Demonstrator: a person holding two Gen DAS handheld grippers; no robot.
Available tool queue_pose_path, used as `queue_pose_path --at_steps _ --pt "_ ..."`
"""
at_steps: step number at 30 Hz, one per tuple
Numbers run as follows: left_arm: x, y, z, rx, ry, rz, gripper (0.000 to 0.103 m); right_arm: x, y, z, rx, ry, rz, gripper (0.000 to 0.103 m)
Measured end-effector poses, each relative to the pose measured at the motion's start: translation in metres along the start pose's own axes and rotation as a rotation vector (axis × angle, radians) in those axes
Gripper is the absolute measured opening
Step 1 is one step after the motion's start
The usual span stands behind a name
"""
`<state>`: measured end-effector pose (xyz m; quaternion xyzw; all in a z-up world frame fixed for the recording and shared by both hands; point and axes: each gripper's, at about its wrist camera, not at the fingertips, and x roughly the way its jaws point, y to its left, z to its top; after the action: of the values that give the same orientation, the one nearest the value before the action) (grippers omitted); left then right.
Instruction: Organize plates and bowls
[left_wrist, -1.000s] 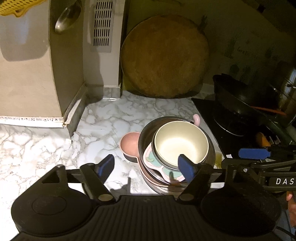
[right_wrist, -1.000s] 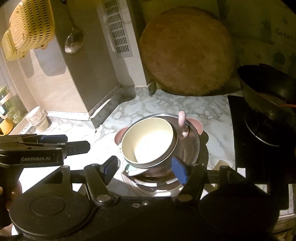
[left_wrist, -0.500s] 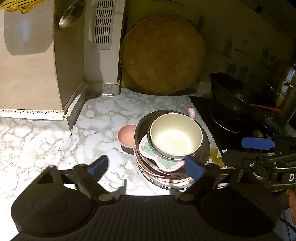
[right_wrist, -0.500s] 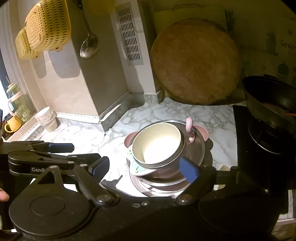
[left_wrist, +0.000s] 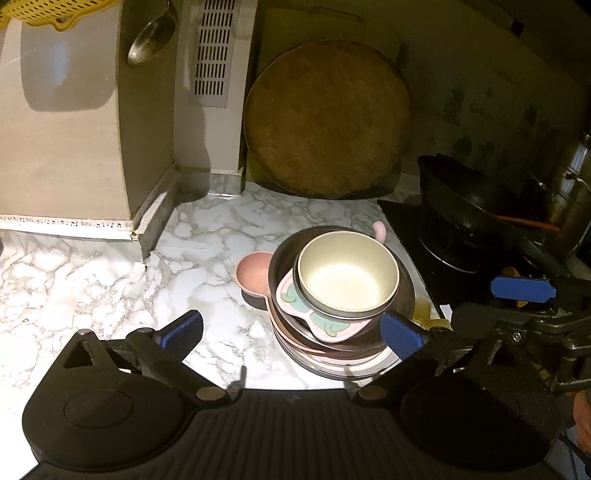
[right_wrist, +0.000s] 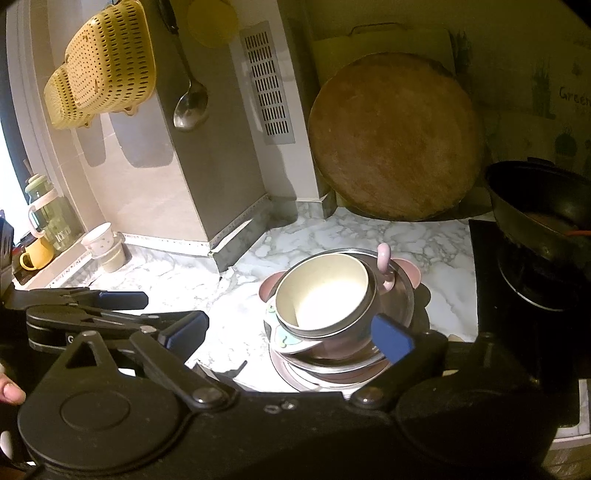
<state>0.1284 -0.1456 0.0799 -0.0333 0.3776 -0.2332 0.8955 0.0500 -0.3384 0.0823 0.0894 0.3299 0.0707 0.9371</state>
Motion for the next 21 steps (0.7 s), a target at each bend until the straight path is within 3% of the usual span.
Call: queue_pose_path --at_steps 21 --pt "-0.013 -0.003 0.001 0.007 -0.038 0.004 0.103 -0.003 0.003 -0.001 0.0 -0.001 0.013 0.097"
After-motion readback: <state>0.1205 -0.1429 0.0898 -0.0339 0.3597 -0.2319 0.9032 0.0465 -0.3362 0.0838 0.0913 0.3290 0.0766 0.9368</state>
